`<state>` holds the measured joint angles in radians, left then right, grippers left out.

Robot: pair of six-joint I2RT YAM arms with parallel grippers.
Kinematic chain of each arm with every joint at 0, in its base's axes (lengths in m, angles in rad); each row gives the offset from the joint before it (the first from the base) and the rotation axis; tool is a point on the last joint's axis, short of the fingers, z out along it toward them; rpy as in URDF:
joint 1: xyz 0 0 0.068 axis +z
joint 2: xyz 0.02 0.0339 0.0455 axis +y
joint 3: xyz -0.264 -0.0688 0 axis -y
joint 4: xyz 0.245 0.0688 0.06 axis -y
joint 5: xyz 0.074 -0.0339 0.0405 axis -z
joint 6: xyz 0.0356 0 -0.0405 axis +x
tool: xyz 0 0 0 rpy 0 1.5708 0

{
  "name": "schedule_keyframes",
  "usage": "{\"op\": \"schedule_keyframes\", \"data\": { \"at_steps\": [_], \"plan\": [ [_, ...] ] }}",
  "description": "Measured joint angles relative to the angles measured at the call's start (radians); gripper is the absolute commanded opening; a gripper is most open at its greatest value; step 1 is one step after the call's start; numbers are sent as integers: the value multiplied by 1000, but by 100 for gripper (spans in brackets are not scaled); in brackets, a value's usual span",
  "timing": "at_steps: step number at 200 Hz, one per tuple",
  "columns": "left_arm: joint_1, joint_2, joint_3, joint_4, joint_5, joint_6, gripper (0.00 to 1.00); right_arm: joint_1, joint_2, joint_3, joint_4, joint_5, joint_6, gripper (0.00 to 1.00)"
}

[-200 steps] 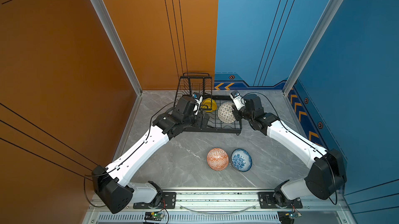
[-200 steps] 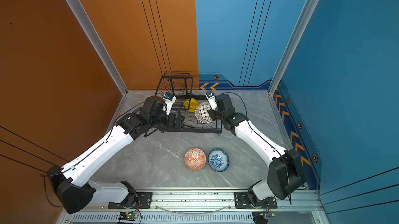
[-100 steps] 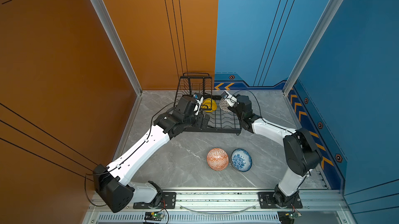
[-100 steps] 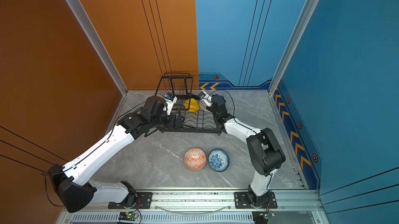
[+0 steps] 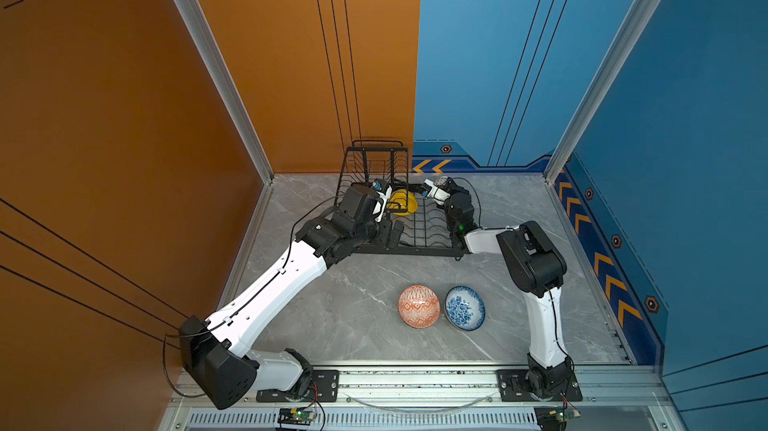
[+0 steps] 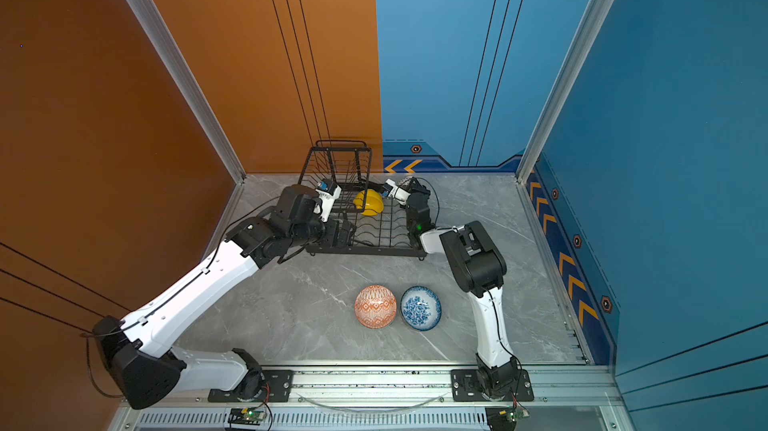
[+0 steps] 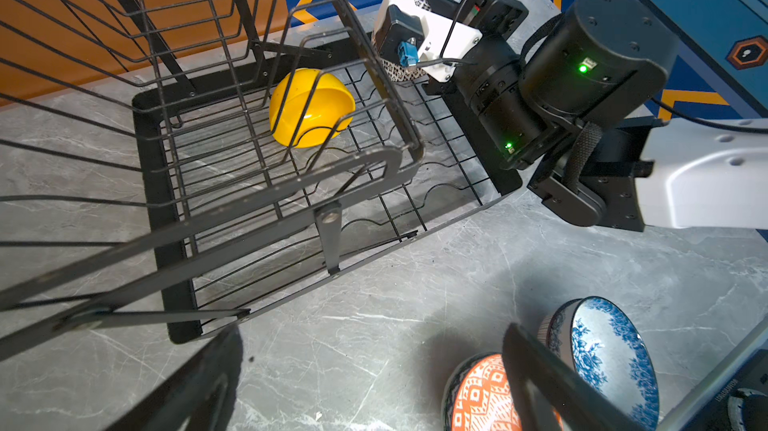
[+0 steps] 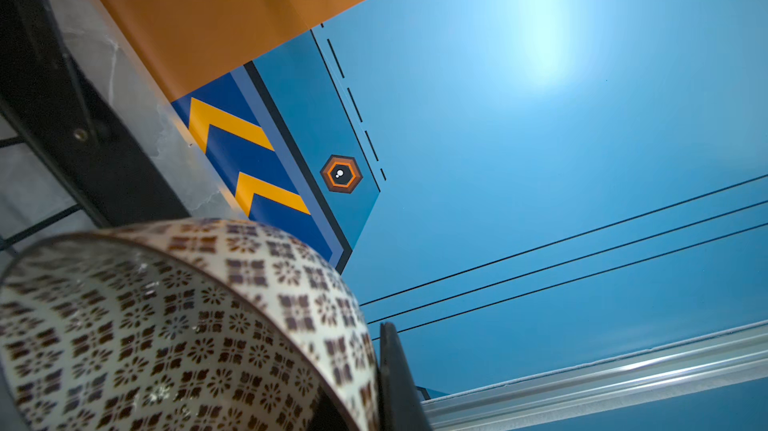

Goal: Load the bowls into the dish rack

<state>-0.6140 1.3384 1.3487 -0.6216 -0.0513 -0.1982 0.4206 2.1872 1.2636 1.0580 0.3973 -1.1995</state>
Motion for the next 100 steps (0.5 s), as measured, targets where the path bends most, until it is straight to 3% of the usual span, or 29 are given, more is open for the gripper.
{"op": "schedule_keyframes", "data": {
  "at_steps": [100],
  "plan": [
    [0, -2, 0, 0, 0, 0, 98, 6, 103, 47, 124, -29, -130, 0]
  ]
}}
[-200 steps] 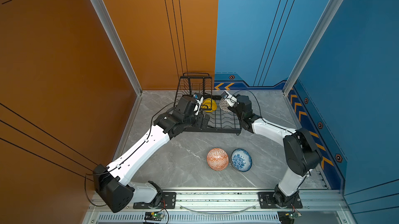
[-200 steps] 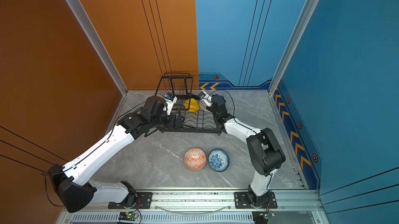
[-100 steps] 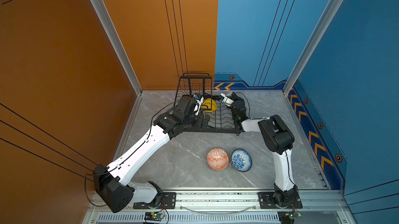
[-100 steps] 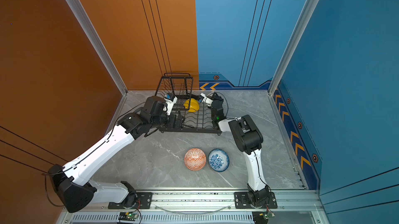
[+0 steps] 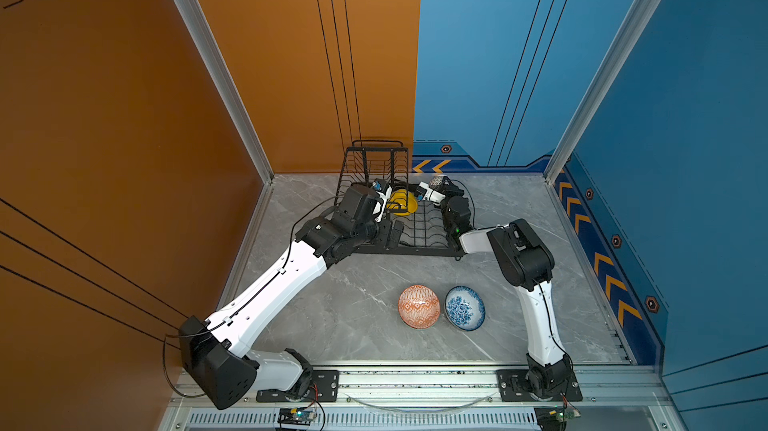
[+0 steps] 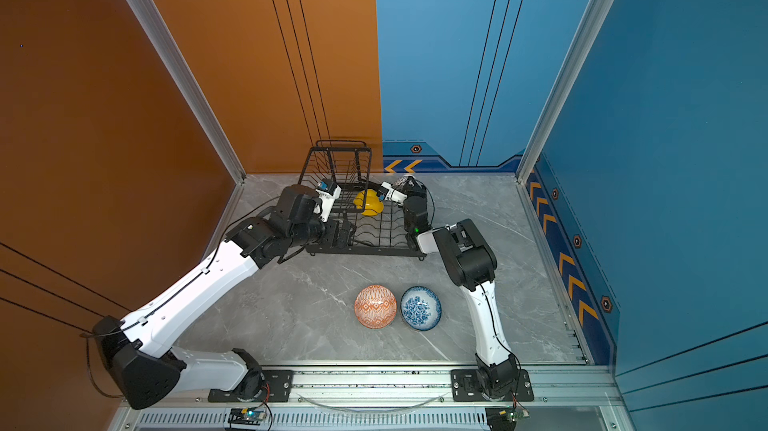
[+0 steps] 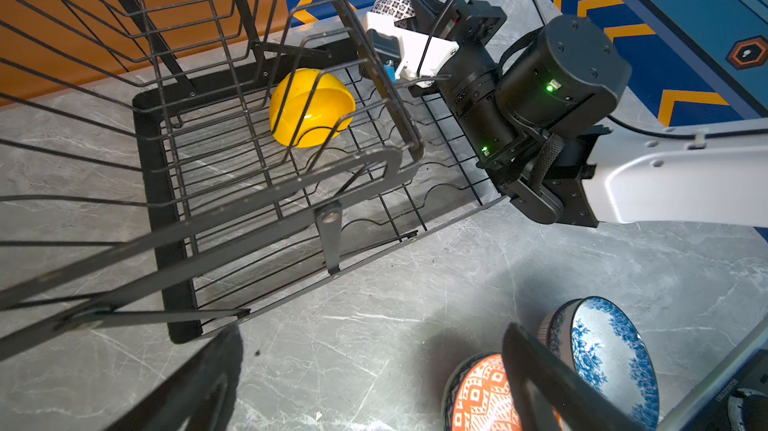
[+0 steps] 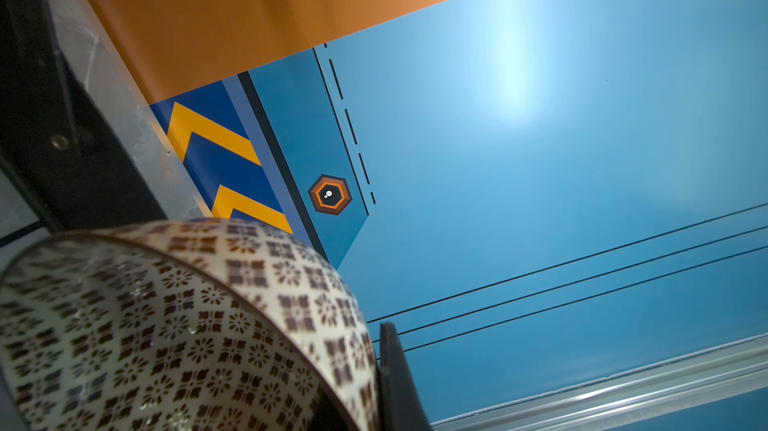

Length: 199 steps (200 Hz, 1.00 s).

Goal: Load the bowls into the dish rack

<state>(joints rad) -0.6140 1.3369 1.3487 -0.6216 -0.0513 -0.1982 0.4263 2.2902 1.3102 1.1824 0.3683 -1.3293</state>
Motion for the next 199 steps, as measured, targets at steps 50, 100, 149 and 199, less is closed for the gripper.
{"op": "schedule_keyframes", "data": {
  "at_steps": [50, 100, 149, 199],
  "plan": [
    [0, -15, 0, 0, 0, 0, 98, 8, 42, 31, 37, -2, -34, 0],
    [0, -40, -8, 0, 0, 0, 98, 12, 93, 39, 76, -2, -59, 0],
    [0, -45, -8, -1, 0, 0, 98, 12, 95, 43, 91, -2, -63, 0],
    [0, -45, -8, -1, 0, 0, 98, 12, 94, 37, 73, -27, -60, 0]
  ]
}}
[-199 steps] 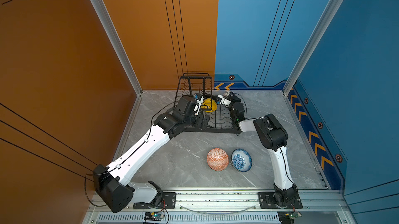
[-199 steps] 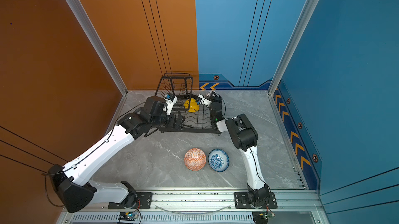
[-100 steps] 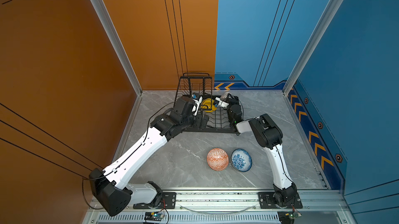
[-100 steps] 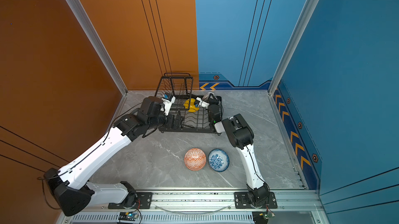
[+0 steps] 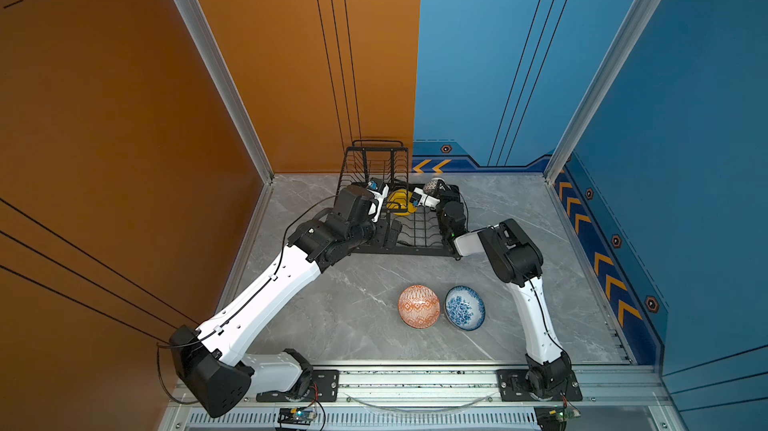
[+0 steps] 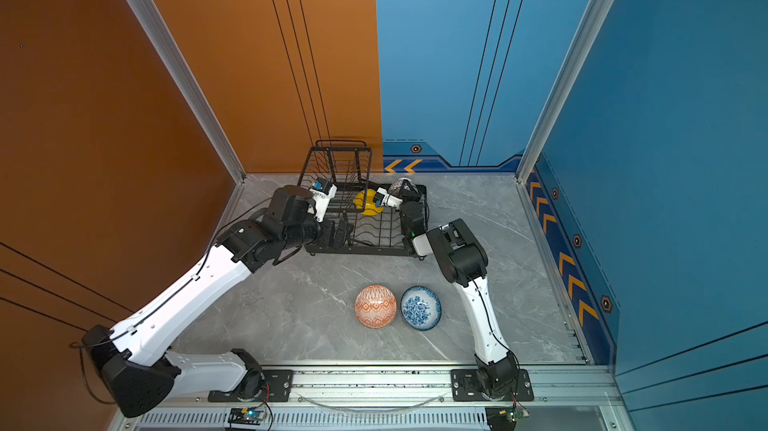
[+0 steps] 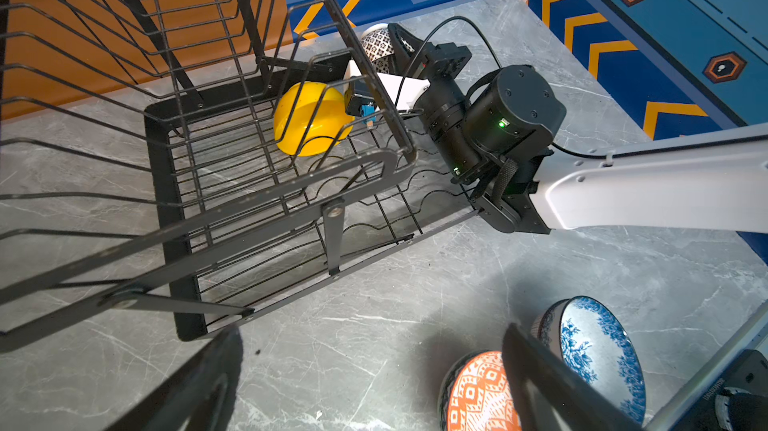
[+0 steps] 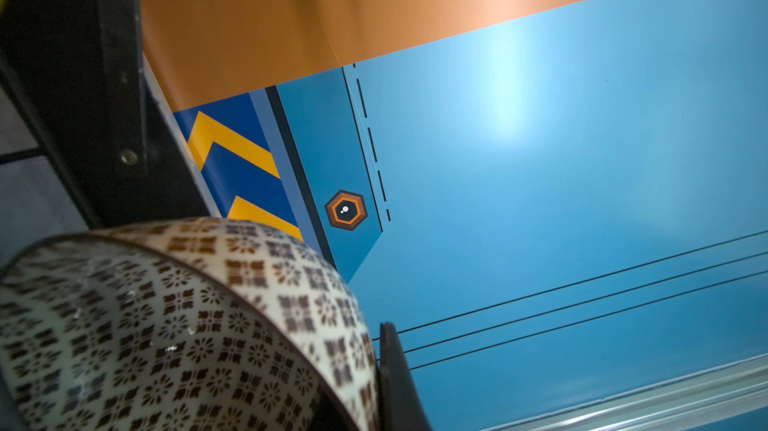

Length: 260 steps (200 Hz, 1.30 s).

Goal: Load the bowls into the dish rack

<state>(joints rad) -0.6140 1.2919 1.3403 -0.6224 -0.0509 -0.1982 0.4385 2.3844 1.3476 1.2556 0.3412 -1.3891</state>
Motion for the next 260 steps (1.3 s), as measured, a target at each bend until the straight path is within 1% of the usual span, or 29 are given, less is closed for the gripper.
{"op": "schedule_keyframes", "data": {
  "at_steps": [101, 134, 149, 185, 214, 230, 234, 244, 247, 252, 260],
  "plan": [
    [0, 0, 0, 0, 0, 0, 98, -8, -54, -31, -141, -26, 48, 1],
    [0, 0, -5, 2, 0, 0, 98, -10, -66, -31, -175, -26, 72, 16],
    [0, 0, -14, 0, 0, 0, 98, -9, -76, -31, -188, -27, 82, 19],
    [8, 0, -28, 0, 3, 1, 98, -5, -109, -36, -203, -27, 100, 33],
    [18, -2, -31, 1, 4, 0, 98, -5, -139, -50, -214, -27, 113, 49],
    [18, -4, -31, 0, 5, 1, 98, -5, -153, -58, -217, -29, 112, 64],
    [18, -4, -31, 1, 6, 0, 98, -5, -157, -60, -218, -27, 121, 70],
    [18, -6, -31, 0, 7, 0, 98, -5, -165, -64, -221, -31, 119, 89],
    [18, -7, -31, 1, 8, 0, 98, -5, -169, -66, -223, -27, 129, 93],
    [18, -8, -31, 1, 9, 0, 98, -5, -174, -70, -225, -31, 130, 97],
    [19, -9, -32, 1, 11, 0, 98, -5, -183, -78, -228, -30, 137, 100]
  ]
}}
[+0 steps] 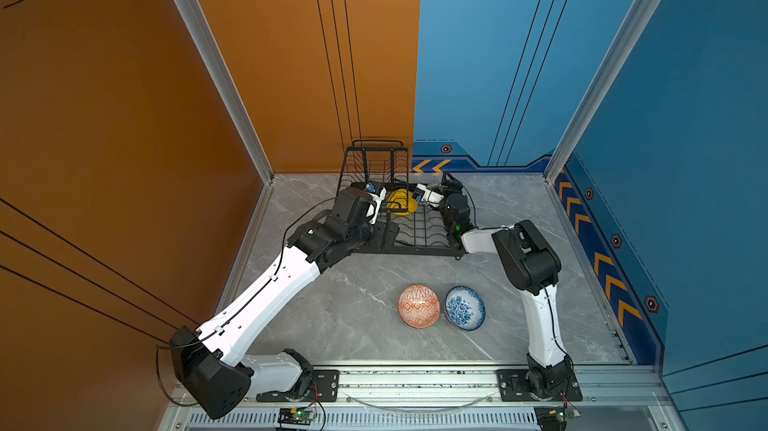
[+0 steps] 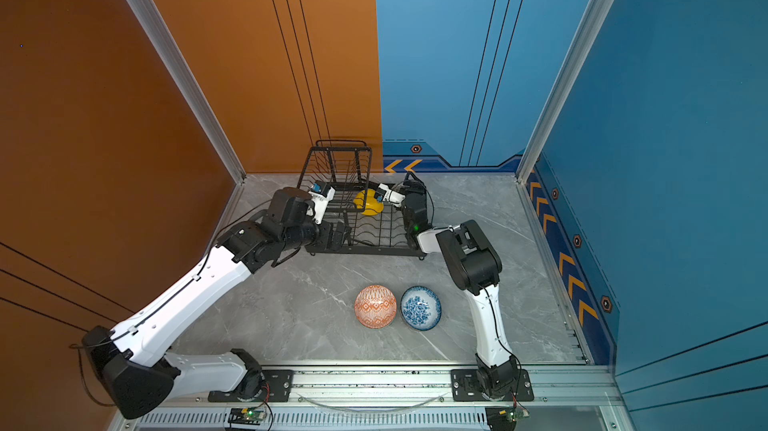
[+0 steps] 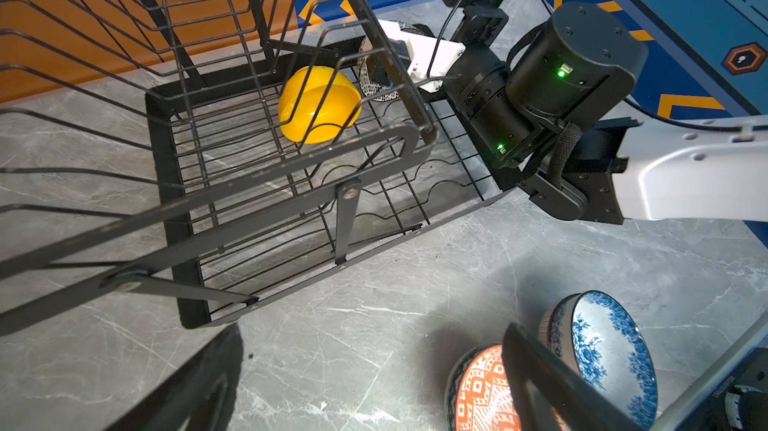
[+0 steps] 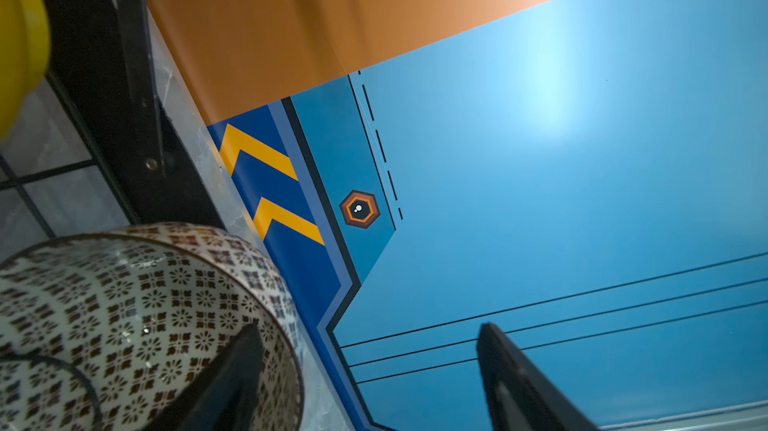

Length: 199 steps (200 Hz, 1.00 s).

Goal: Load the bowls into the dish rack
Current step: 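Release the brown-and-white bowl and withdraw the right gripper from the rack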

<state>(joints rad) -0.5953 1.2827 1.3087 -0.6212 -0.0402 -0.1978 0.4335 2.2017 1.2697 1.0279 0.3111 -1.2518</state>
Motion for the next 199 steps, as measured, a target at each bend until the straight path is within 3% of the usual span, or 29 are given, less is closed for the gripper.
{"op": "schedule_keyframes", "data": {
  "at_steps": [116, 152, 199],
  "plan": [
    [8, -4, -38, 31, 38, 0, 98, 0, -165, -77, -86, -19, 122, 100],
    [10, 2, -38, 33, 42, 0, 98, -1, -257, -132, -192, -19, 186, 100],
    [10, 3, -38, 34, 41, -1, 98, 0, -463, -163, -416, -8, 376, 100]
  ]
}}
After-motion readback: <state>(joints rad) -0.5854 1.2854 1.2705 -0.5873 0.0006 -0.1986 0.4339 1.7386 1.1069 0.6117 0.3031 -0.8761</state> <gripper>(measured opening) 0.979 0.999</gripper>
